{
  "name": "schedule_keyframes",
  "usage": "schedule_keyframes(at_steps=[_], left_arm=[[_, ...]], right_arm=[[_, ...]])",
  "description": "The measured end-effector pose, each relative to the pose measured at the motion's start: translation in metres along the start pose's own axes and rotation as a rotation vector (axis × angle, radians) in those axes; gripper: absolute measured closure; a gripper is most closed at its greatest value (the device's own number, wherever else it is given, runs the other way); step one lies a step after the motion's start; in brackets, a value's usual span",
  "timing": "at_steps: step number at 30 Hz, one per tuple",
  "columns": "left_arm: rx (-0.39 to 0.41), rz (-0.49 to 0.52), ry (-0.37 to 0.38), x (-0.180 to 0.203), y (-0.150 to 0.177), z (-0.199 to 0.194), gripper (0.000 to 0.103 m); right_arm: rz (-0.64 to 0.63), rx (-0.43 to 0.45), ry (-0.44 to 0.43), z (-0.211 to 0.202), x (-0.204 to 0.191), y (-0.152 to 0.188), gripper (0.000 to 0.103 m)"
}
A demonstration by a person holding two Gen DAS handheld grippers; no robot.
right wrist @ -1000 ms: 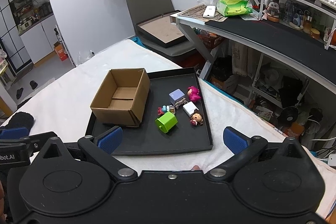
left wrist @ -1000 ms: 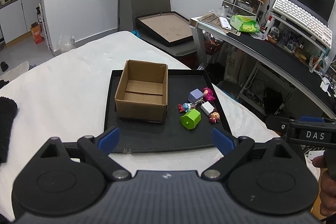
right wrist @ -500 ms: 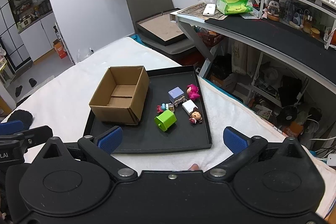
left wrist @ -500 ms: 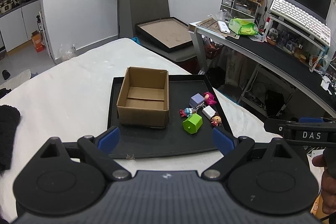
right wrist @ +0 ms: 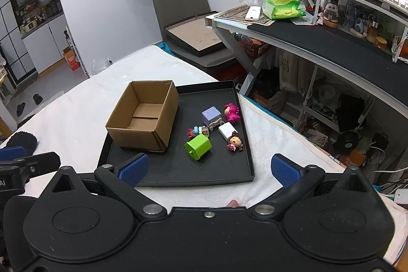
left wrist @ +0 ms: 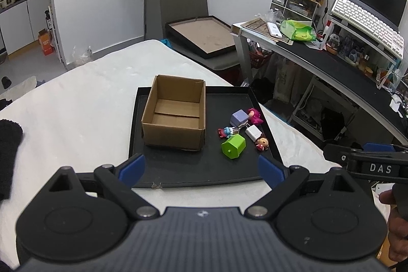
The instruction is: Organize rigid objects
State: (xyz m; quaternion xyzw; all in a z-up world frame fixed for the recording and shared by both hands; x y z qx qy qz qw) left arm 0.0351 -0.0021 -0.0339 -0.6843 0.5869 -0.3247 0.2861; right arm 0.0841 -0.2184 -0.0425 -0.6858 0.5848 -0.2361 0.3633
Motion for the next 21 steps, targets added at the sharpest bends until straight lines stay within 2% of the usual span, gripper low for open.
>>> schedule_keyframes(at_steps=[10,21], left_arm=[[-0.019,-0.036,-0.038,-0.010,0.000,0.019,0.009],[-0.084,-0.042,-0.037,-0.017,-0.001,0.062,0.009]], right_arm=[[0.008,-0.015,0.009,0.011,0.003,0.001,0.000],[0.009,-0.073,0.013,0.053,0.009,0.002,0.000]])
Point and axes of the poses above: each gripper's, at about its wrist camera, not at the fingertips, and z roughly the way its jaws point, x to its right, y to its underside, the point moved 6 cm from there along z, roughly the way its jaws point, and after that the axes turned 6 degrees about x, right-handed, at the moved point
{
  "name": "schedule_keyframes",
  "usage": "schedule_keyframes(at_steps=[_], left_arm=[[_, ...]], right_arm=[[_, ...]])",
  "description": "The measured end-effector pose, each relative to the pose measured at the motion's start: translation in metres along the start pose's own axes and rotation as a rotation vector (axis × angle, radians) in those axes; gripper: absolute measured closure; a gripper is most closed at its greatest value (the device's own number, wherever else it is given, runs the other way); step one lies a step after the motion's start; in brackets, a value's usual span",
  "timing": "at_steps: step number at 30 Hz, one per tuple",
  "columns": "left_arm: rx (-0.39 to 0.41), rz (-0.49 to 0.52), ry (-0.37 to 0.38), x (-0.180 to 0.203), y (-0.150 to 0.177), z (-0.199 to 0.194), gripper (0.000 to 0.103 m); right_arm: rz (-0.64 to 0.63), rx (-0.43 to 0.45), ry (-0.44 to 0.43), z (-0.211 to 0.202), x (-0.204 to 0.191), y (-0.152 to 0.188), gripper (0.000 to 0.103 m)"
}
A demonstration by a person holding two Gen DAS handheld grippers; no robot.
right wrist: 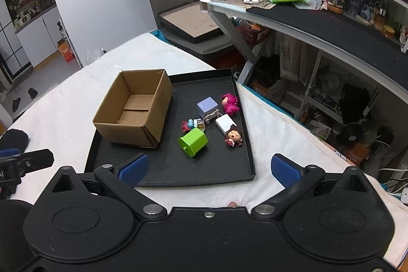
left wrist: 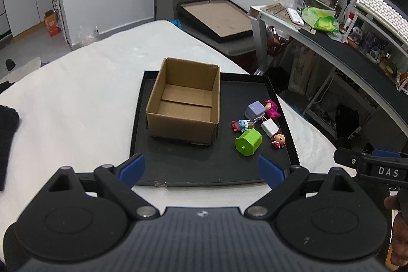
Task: Organize rigid objects
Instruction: 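Move the right gripper down over the lime-green cube and close on it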
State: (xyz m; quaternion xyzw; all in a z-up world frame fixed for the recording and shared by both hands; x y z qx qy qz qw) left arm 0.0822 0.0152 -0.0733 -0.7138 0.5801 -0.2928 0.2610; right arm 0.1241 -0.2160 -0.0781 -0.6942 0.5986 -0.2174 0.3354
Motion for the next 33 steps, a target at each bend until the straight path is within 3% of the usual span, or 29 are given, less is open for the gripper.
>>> schedule_keyframes(at_steps=[25,33], left_arm=[[-0.137,-0.055,-0.057,-0.028,-0.026,0.105,0.009],[-0.167,-0.088,-0.057,-0.043,-0.031,0.143,0.011]], right_arm=[[-0.011,-0.144,-0.009,0.105,0.008,-0.014,0.000],[0.023,-0.209,-0.016,0.144,0.013,-0.010,0.013]])
Point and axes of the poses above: each gripper's, at about its wrist camera, not at the fingertips, and z roughly the way its jaws point, x to its right, y to its underside, the point moved 6 cm from there along z, roughly the way its jaws point, and after that the axes turned 6 degrees about x, right-handed, at the moved point
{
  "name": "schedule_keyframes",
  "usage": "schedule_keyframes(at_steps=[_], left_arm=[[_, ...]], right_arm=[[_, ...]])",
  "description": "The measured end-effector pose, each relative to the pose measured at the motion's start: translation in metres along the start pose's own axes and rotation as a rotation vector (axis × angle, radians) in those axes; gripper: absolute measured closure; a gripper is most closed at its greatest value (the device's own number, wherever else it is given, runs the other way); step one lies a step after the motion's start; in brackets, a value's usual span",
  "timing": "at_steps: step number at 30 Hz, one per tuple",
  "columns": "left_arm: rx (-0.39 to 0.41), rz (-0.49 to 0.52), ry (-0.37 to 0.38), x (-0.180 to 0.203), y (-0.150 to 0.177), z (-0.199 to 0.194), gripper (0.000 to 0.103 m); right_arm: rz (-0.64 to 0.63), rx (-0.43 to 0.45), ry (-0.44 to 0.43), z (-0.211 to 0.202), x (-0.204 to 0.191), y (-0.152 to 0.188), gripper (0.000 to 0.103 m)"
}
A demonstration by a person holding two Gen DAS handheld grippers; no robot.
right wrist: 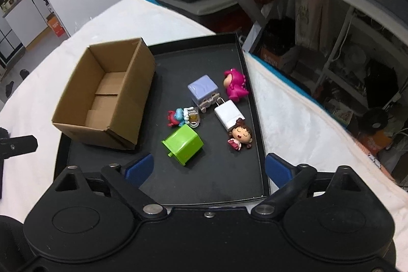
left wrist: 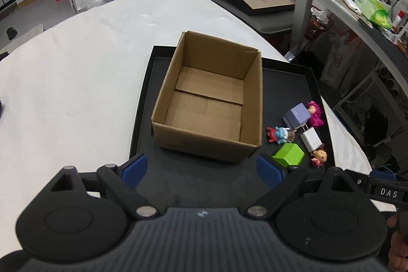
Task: Organize rigid objects
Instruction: 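Move the right gripper down over the lime-green cube and close on it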
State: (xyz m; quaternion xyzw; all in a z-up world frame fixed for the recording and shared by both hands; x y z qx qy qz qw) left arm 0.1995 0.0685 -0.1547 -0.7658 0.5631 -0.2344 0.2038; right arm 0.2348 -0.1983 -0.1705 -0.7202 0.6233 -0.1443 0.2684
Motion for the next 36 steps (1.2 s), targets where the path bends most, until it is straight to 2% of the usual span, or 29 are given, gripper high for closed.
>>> schedule_keyframes(at_steps=[4,13,21,29,34,36], left_arm=[[0.000,-0.016,-0.009,-0.011,-0.005,0.017,0.012],[-0.032,-0.069,-0.024,-0.034,-0.018,0.058,0.034],[-0.029,-0.089,-0.062,-0.046,-0.030,0.086,0.045],[-0.027,-0.076,-0.077,-0.053,-0.039,0.112,0.049],[-0.063,-0.087,-0.074,-0.055,-0.036,0.127,0.059],[-0.076,-0.075,-0.085,-0.055,-0.033,0.131,0.069]], right_arm=[[0.024,-0.046,-0.038,0.022,-0.003,0.002,0.020],[0.157,-0.140,-0.128,0.066,-0.008,0.002,0.045],[0.247,-0.164,-0.132,0.096,-0.009,0.000,0.046],[0.321,-0.192,-0.107,0.118,-0.007,0.003,0.044],[0.341,-0.205,-0.095,0.129,-0.010,0.007,0.043],[0.361,-0.219,-0.085,0.134,-0.010,0.010,0.043]])
Point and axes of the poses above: each gripper's, at about its wrist camera, not at the fingertips, and z roughly the way its jaws point, x to its right, y to its underside, the point moved 6 cm from there along z, roughly the way its jaws point, and after that the axes turned 6 degrees about x, right-handed, at the moved point
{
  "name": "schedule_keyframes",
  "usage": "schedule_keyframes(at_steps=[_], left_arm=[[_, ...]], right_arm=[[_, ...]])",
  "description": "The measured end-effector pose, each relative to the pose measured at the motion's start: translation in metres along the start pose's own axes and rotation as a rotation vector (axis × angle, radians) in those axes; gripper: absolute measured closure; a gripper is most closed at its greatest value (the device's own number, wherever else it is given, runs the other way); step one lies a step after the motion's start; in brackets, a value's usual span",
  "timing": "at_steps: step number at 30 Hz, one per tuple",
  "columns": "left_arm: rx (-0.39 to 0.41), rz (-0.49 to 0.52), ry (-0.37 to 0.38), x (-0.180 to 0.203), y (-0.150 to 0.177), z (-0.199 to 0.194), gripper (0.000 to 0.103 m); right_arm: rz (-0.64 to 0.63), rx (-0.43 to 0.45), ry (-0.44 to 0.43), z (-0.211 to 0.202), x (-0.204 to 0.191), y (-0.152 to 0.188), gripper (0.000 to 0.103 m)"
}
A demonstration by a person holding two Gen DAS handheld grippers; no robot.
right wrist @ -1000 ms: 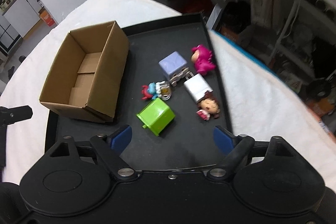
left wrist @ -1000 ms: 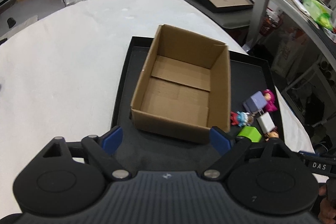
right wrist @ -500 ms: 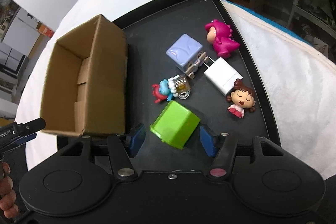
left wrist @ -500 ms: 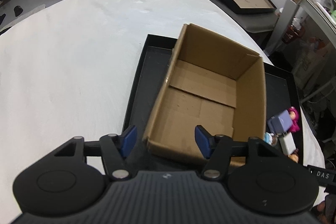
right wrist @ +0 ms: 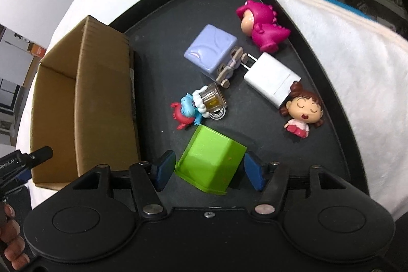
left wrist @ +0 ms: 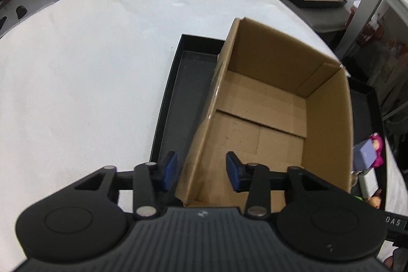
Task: Organize rigid objects
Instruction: 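Move the right gripper down over the lime-green cube and close on it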
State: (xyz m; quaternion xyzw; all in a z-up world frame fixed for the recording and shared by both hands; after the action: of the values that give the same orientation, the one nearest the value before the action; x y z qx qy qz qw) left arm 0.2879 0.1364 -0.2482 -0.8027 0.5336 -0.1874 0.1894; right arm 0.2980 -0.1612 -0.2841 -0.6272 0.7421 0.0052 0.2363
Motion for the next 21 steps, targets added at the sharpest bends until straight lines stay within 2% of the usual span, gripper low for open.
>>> schedule_keyframes(at_steps=[2,3,5,13,21], left_arm=[[-0.021,-0.007,-0.004,-0.001,0.002,0.004,0.078],[-0.021,-0.005,-0.013,-0.002,0.003,0.004,0.082],[-0.018,-0.001,-0.023,-0.002,0.005,0.003,0.090],[-0.028,-0.008,0.002,0.001,0.018,-0.004,0.090],[-0.020,-0.009,0.007,0.002,0.025,-0.010,0.090]], right_arm=[[0.031,-0.023,0.008,0.007,0.002,0.002,0.044],[0.036,-0.029,0.010,0.009,0.001,0.003,0.050],[0.037,-0.024,0.014,0.009,0.000,0.004,0.050],[0.008,0.024,0.040,-0.004,-0.004,0.000,0.051],[-0.085,0.105,0.054,-0.029,-0.019,-0.009,0.051]])
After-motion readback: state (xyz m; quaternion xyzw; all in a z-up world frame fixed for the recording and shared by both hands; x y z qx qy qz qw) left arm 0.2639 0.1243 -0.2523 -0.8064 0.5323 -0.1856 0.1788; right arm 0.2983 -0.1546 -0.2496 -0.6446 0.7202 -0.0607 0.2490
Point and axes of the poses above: each gripper's, at about its wrist camera, not at the fingertips, and z roughly the way its jaws point, x to its right, y to its underside, the point moved 6 cm from there along z, roughly the way its jaws point, and after that the axes turned 6 degrees about x, right-handed, at the moved point
